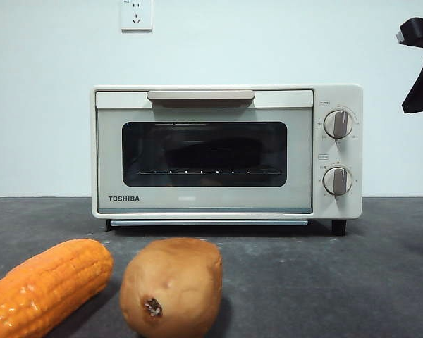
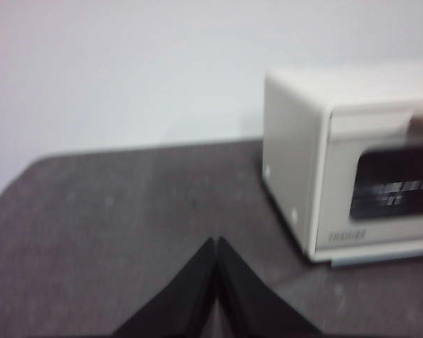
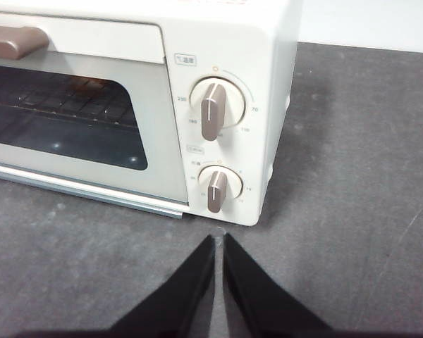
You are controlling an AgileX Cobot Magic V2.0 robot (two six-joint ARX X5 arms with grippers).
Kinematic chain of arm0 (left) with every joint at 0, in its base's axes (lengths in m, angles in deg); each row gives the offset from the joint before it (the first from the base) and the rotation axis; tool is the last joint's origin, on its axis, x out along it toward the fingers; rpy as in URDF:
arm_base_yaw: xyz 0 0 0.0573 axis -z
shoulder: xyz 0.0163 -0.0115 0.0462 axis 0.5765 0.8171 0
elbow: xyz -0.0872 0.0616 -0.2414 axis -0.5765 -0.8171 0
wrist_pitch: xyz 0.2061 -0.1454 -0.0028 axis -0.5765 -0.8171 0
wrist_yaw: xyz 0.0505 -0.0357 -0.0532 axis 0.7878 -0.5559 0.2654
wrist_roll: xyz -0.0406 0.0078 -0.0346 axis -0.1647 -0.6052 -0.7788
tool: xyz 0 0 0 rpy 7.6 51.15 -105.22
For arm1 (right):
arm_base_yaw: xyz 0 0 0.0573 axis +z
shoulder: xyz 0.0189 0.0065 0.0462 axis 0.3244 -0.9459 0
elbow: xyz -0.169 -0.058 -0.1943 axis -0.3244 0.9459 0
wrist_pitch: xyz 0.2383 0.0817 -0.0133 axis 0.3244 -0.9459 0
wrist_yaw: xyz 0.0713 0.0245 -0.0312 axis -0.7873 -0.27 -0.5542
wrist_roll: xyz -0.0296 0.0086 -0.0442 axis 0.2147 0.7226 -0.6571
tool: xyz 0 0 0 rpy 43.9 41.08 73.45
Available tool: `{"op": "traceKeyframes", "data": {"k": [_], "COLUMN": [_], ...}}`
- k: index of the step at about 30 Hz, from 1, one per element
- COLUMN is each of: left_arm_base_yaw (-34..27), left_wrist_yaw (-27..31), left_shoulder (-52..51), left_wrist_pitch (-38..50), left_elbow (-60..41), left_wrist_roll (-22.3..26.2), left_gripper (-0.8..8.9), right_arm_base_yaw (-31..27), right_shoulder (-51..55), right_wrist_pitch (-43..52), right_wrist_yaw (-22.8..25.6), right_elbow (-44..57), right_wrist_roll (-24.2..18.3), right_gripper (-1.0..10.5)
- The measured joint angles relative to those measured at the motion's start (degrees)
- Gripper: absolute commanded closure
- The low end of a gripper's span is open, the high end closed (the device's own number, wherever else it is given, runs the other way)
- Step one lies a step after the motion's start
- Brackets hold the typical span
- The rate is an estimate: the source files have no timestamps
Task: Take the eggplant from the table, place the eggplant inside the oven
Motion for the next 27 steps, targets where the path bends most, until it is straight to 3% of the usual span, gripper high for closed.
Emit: {"op": "traceKeyframes", "data": {"k": [9,27], "left_arm_base_yaw": [-0.3,-0.3], "left_wrist_yaw": [0.0,0.0], "left_shoulder": [0.0,0.0], "left_wrist_pitch": [-0.1,0.4], "left_elbow": [-9.0,-9.3], "left_wrist_roll": [0.3,0.3], "left_gripper": [8.10,8.10], "right_arm_base_yaw": [0.0,0.0], "right_shoulder": [0.0,0.0], "right_wrist_pitch": [0.0,0.0], "right_wrist_yaw": [0.0,0.0], "right_elbow": [0.0,0.0], "right_wrist_roll": [0.0,0.0], "right_gripper": [9.4,9.4]}}
